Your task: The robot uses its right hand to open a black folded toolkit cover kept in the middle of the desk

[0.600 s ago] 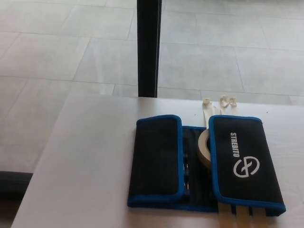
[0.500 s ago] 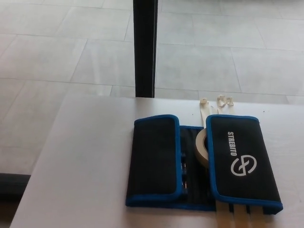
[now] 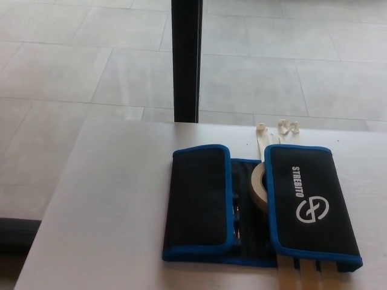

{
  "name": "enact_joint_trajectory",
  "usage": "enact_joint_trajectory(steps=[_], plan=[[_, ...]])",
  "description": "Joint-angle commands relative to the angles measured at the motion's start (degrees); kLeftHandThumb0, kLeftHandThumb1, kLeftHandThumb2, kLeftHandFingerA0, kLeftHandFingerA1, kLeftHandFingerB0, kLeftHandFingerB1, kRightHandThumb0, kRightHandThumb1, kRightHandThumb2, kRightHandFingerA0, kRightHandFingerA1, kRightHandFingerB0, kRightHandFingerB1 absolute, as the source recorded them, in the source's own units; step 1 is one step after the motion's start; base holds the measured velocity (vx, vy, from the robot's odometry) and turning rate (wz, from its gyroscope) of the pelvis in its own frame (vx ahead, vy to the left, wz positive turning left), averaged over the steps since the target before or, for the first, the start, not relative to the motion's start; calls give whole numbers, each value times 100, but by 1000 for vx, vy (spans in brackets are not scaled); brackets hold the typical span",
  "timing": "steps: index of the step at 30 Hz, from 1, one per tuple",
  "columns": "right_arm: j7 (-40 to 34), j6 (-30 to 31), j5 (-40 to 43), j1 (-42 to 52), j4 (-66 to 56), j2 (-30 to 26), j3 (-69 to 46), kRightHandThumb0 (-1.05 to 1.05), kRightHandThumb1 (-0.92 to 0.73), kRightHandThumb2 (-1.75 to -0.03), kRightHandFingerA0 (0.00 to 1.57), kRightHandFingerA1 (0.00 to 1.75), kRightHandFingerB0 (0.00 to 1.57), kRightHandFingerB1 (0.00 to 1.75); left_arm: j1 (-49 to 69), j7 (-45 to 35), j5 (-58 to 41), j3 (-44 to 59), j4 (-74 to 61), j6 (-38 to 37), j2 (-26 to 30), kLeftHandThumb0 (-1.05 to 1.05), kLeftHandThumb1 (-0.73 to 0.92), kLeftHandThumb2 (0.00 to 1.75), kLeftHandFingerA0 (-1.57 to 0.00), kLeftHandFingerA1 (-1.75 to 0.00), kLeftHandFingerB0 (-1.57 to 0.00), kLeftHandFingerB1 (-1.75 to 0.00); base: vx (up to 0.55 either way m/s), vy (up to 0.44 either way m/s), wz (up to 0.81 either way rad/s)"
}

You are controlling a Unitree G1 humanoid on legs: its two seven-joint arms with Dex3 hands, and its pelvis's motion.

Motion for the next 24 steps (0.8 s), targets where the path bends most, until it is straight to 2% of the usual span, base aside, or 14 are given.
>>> enact_joint_trajectory(steps=[1, 2, 4, 5, 6, 9, 12, 13, 14, 16, 18, 19, 20, 24], plan=[[152, -64, 78, 191, 62, -272, 75, -76, -1, -100, 6, 83, 0, 80, 73, -177, -185, 51, -4, 384, 318, -41, 33, 99, -2, -54, 0, -52, 0, 0, 0], [159, -38, 72, 214, 77, -322, 96, -105, -47, -126, 0, 94, 0, 93, 24, -169, -230, 70, -42, 473, 367, -41, 32, 99, -2, -54, 0, -52, 0, 0, 0], [208, -34, 132, 311, 93, -383, 54, -105, -45, -122, 4, 96, 2, 92, -29, -98, -333, 134, -129, 701, 419, -41, 33, 99, -2, -54, 0, -52, 0, 0, 0], [169, -31, 125, 372, 104, -402, 59, -74, 0, -98, 8, 83, 1, 79, -7, -118, -297, 105, -145, 670, 458, -41, 33, 99, -3, -55, 0, -51, 0, 0, 0], [171, -108, 77, 454, 145, -403, 100, -73, 2, -97, 8, 82, 0, 78, 7, -85, -192, 37, -49, 525, 484, -91, 77, 64, -11, -59, -12, -40, 0, 0, 0], [310, -177, 27, 684, 137, -401, 194, -69, 7, -93, 16, 84, 7, 80, 104, -77, -159, 10, 131, 478, 469, -88, 74, 63, -11, -56, -14, -37, 0, 0, 0], [386, -186, 10, 928, 110, -373, 303, -73, 2, -96, 10, 82, 1, 78, 326, -334, -97, -113, 290, 217, 405, -95, 63, 101, -7, -58, -5, -47, 0, 0, 0], [373, -156, 50, 948, 131, -329, 290, -72, -2, -98, 11, 81, 0, 76, 440, -294, -48, -184, 215, 150, 318, -41, 32, 98, -4, -54, 0, -50, 0, 0, 0], [368, -189, 60, 1004, 129, -306, 294, -73, -2, -98, 9, 82, 0, 77, 521, -324, -48, -213, 218, 102, 288, -95, 62, 101, -6, -57, -3, -43, 0, 0, 0], [344, -246, 49, 1079, 143, -263, 319, -73, -3, -99, 8, 81, 0, 76, 660, -386, -116, -209, 206, 136, 252, -41, 31, 97, -4, -55, 0, -51, 0, 0, 0], [368, -291, 50, 1138, 141, -257, 343, -74, -2, -98, 9, 82, 0, 77, 640, -382, -298, -79, 298, 382, 226, -41, 31, 96, -5, -56, 0, -50, 0, 0, 0], [466, -262, 234, 1132, 145, -225, 185, -75, -1, -98, 8, 82, 0, 77, 669, -466, -264, -123, 307, 350, 233, -85, 56, 95, -5, -54, -7, -43, 0, 0, 0], [465, -284, 227, 1130, 144, -219, 186, -75, 1, -97, 8, 83, 0, 78, 679, -417, -191, -173, 363, 249, 236, -87, 75, 63, -5, -53, -12, -35, 0, 0, 0], [345, -251, 281, 1087, 132, -220, 125, -105, -46, -126, 5, 97, 0, 88, 827, -379, -142, -206, 298, 15, 197, -87, 59, 100, -5, -54, -7, -39, 0, 0, 0]])
